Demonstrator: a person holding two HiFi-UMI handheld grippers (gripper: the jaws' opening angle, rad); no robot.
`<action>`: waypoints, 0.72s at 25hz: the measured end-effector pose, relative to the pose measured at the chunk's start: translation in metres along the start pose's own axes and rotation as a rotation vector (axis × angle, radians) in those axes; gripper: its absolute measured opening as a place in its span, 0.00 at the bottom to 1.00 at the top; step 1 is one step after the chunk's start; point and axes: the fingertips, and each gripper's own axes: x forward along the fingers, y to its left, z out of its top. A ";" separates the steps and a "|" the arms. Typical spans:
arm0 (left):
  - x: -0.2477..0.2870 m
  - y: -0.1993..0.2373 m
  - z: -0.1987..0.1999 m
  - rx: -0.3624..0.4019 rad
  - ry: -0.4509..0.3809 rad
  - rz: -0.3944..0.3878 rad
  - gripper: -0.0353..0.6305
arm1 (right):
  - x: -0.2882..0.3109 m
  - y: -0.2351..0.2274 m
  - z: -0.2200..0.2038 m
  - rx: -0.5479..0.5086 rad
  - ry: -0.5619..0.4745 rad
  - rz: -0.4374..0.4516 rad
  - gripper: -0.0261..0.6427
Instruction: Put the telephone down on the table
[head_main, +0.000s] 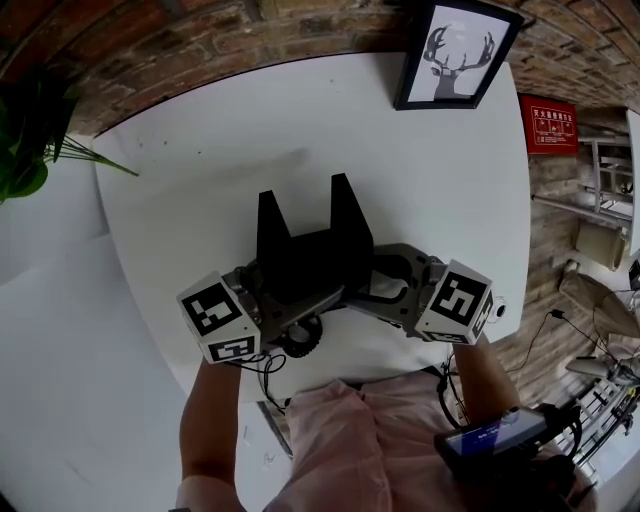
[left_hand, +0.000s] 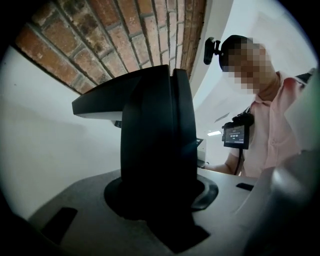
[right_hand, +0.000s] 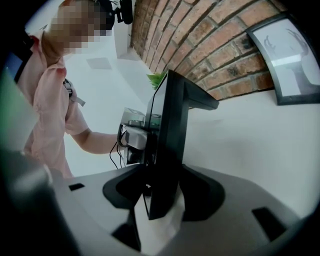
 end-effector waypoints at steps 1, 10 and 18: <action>0.000 0.001 0.000 -0.012 0.000 0.002 0.30 | 0.000 0.000 0.000 0.003 0.004 0.002 0.36; 0.004 0.010 -0.004 -0.090 0.031 0.026 0.30 | 0.001 -0.006 -0.003 0.065 0.050 -0.006 0.37; 0.005 0.021 -0.010 -0.208 0.075 0.069 0.30 | 0.002 -0.013 -0.006 0.121 0.085 -0.024 0.39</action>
